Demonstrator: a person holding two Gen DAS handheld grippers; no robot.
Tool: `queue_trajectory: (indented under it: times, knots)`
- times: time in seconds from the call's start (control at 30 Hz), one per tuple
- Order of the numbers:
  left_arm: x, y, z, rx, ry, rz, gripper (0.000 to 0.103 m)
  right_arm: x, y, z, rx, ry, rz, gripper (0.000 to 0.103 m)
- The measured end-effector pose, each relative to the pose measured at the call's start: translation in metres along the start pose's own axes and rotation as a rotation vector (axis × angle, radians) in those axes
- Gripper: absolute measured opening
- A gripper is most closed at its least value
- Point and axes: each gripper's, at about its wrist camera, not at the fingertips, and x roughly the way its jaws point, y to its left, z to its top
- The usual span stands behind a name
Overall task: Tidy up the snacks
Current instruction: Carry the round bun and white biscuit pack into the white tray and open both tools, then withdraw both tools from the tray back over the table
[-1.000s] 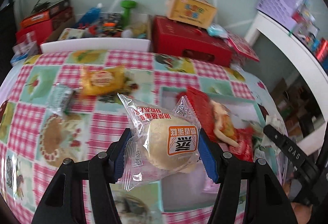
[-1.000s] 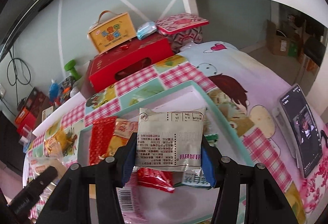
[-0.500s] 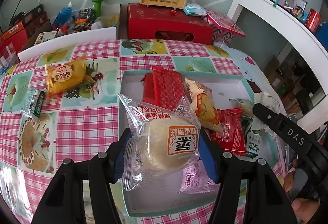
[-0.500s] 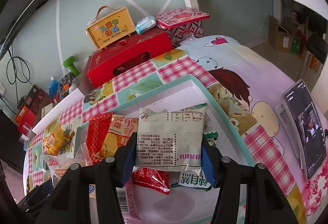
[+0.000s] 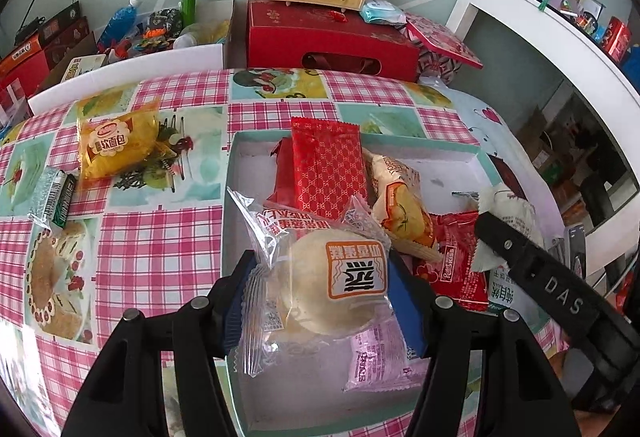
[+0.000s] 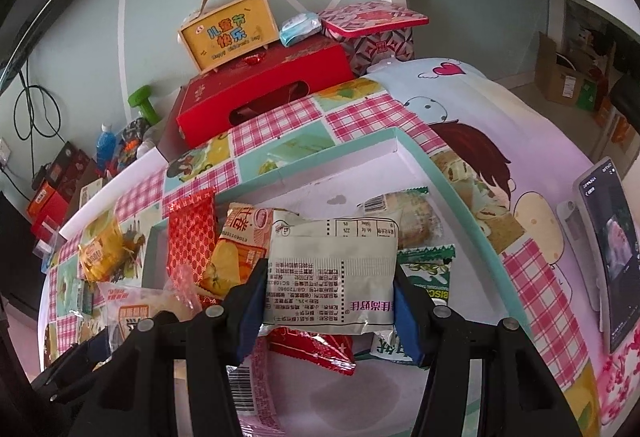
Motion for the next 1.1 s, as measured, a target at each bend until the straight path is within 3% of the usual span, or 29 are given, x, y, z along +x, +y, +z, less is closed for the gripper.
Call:
queue_trajectory:
  times: [0.63,1.1]
  knots:
    - [0.013,0.008,0.004,-0.030,0.017,-0.006,0.067,0.003,0.004,0.000,-0.016,0.015,-0.037,0.067]
    - [-0.008,0.010,0.008,-0.030,-0.004,-0.004,0.068,-0.017,0.005,0.006,-0.026,-0.037,-0.049,0.074]
